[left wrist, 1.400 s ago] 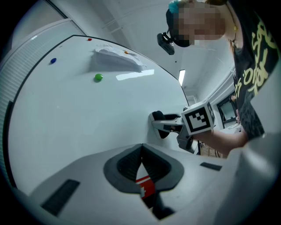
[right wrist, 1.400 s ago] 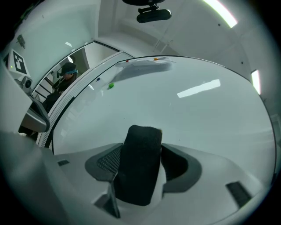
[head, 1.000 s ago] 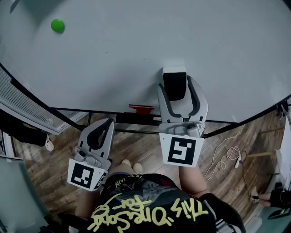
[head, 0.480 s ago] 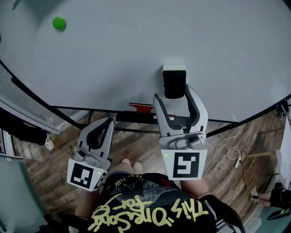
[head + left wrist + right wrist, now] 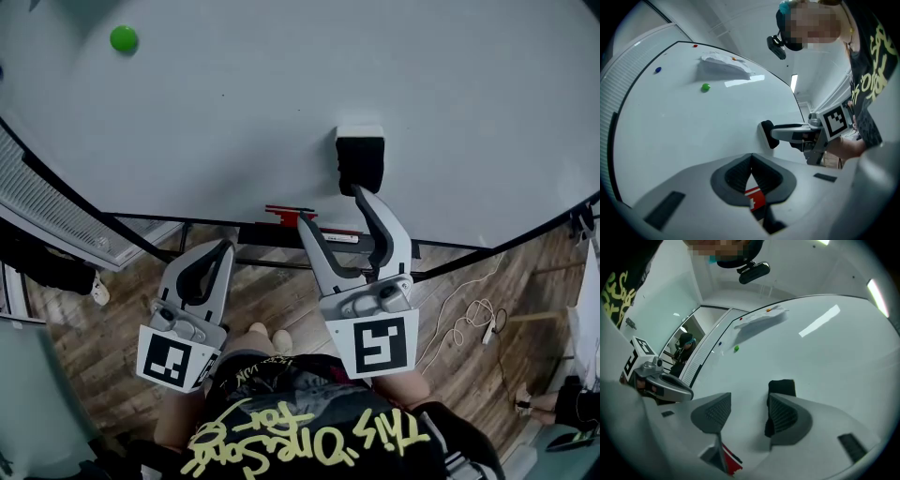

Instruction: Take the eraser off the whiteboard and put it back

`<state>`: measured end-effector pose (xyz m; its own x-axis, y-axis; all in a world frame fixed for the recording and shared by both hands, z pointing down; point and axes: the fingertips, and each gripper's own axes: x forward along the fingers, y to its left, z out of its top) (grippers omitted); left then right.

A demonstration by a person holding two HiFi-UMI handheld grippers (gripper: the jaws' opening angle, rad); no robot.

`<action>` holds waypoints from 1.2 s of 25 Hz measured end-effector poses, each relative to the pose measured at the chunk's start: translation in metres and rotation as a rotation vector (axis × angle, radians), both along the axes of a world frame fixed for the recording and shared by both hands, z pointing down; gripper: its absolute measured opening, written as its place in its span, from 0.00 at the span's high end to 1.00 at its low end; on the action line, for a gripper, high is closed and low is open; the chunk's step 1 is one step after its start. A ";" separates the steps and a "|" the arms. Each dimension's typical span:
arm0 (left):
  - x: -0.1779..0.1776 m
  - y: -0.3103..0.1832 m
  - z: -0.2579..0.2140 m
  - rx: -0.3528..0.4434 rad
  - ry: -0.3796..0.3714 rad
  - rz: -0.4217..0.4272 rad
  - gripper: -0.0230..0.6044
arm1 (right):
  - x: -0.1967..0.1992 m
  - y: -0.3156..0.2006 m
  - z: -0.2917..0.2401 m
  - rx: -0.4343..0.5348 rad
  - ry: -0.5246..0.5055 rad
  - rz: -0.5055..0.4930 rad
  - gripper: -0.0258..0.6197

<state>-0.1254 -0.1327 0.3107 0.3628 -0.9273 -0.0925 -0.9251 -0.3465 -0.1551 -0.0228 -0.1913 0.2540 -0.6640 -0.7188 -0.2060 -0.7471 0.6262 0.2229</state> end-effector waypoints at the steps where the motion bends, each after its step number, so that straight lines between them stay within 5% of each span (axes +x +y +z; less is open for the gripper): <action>1: 0.000 0.000 0.000 -0.002 0.002 -0.001 0.95 | -0.002 0.001 0.002 -0.006 -0.001 -0.012 0.56; 8: 0.002 -0.001 -0.001 0.005 0.000 0.003 0.95 | -0.007 0.007 0.012 -0.029 -0.002 -0.045 0.64; 17: 0.002 -0.004 -0.001 -0.003 0.023 -0.001 0.95 | -0.024 0.014 0.031 -0.066 0.015 -0.129 0.86; 30: 0.001 -0.004 0.003 -0.003 -0.004 0.004 0.95 | -0.037 0.023 0.043 -0.094 0.024 -0.233 0.93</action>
<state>-0.1240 -0.1366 0.3133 0.3665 -0.9262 -0.0887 -0.9233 -0.3502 -0.1578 -0.0603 -0.1685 0.2966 -0.8180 -0.5609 -0.1275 -0.5752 0.7999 0.1712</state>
